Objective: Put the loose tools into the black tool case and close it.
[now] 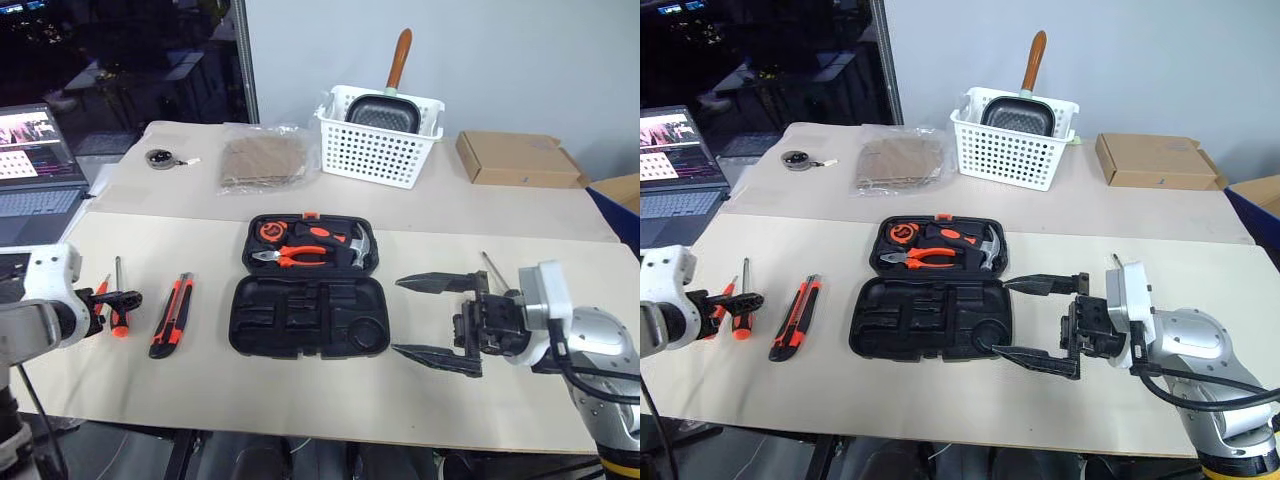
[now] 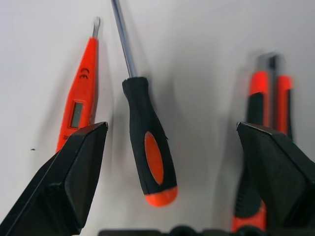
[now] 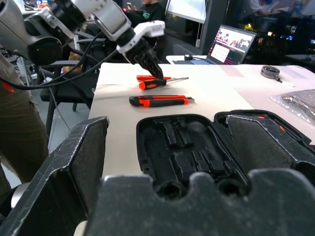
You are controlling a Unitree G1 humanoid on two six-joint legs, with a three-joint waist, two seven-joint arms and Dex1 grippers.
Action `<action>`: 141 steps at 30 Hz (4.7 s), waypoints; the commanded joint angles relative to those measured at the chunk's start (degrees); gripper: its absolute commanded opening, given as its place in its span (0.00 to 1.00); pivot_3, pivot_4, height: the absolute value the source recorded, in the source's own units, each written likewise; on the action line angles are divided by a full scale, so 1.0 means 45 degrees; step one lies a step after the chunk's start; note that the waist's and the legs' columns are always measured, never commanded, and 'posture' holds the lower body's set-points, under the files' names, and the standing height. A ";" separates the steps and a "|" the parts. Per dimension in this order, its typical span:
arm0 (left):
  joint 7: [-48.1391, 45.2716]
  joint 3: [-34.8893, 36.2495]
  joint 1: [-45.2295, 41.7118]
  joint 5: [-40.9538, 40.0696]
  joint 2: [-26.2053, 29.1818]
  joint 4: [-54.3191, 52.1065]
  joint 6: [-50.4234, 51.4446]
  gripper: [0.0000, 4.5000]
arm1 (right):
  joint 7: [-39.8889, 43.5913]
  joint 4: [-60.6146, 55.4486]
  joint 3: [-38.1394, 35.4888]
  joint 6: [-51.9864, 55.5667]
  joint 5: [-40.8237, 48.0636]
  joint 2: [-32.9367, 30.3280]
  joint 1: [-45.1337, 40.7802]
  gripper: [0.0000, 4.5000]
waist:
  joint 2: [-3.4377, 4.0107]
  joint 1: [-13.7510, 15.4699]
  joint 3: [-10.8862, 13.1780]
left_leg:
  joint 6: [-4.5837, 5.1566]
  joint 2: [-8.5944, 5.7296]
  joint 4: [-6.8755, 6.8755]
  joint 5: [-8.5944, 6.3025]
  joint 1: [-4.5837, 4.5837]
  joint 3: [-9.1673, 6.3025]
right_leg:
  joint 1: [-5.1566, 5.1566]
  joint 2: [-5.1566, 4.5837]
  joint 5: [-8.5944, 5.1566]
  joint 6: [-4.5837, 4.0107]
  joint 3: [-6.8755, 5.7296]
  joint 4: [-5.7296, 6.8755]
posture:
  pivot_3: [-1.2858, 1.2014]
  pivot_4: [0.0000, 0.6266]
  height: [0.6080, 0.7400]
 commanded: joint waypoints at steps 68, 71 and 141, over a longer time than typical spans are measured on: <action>-1.7434 -1.3215 -0.7174 1.1004 -0.0856 0.6612 -1.5660 0.19 | -0.2197 -0.1845 -0.3229 -0.0899 -0.1036 0.0063 0.5104 1.00 | 0.0106 -0.0039 -0.0006 | 0.0172 0.0008 0.0222 -0.0060 -0.0098 -0.0020 | 0.0009 0.0141 -0.0005 0.0097 0.0072 0.0024 | 0.52 0.24 1.00; -1.7183 -1.3315 -0.7490 1.1300 -0.0960 0.7261 -1.5916 0.19 | -0.2192 -0.1866 -0.3231 -0.0853 -0.1041 0.0063 0.5070 1.00 | 0.0107 -0.0037 -0.0006 | 0.0170 0.0011 0.0222 -0.0058 -0.0093 -0.0021 | 0.0010 0.0146 -0.0005 0.0097 0.0073 0.0026 | 0.52 0.24 1.00; -0.9751 -0.6380 0.0821 0.2833 -0.4137 -0.2483 -1.2752 0.16 | -0.6315 -0.0965 -0.3841 0.3439 -0.3173 -0.1742 0.3932 1.00 | 0.0165 -0.0175 -0.0263 | 0.0115 0.0023 0.0193 -0.0056 -0.0019 -0.0050 | 0.0098 0.0080 0.0013 0.0060 0.0062 -0.0002 | 0.52 0.24 1.00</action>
